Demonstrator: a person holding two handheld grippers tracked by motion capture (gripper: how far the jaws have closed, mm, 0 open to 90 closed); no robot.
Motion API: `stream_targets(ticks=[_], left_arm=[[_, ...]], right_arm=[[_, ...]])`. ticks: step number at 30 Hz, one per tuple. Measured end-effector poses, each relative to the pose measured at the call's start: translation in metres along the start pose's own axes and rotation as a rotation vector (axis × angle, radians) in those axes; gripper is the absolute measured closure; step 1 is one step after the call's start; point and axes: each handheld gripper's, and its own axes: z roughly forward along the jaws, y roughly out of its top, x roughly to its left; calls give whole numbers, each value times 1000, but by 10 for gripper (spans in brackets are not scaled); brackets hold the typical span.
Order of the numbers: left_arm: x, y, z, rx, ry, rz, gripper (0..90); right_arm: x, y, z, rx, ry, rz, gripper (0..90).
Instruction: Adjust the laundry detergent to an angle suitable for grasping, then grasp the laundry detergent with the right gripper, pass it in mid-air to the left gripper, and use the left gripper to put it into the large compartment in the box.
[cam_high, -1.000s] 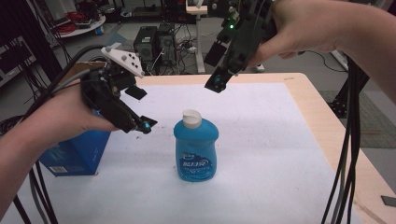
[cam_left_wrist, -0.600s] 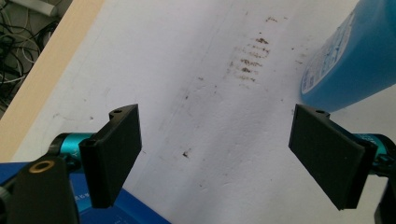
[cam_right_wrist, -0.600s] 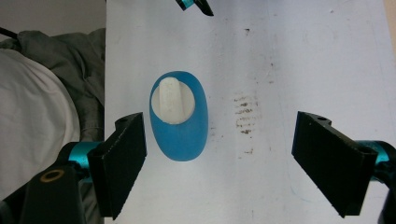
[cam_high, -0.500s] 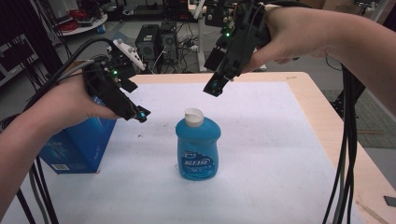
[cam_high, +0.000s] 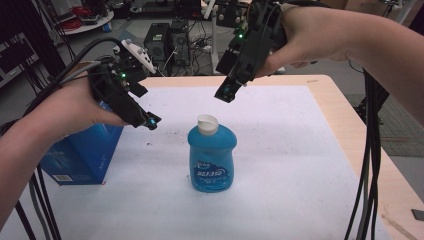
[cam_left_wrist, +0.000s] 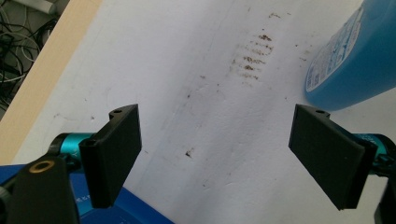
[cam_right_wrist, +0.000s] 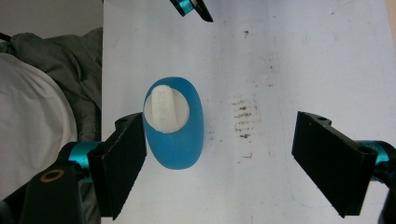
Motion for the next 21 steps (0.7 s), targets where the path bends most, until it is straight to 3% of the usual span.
stream_targets(ticks=[10, 17, 21], left_arm=[[-2, 2, -1, 6, -9, 11, 172], [-1, 2, -3, 0, -17, 12, 172], [1, 1, -4, -5, -14, 16, 173]], right_arm=[[3, -3, -1, -7, 1, 1, 171], [4, -15, -4, -30, -2, 11, 171], [5, -31, -6, -64, -1, 20, 170]])
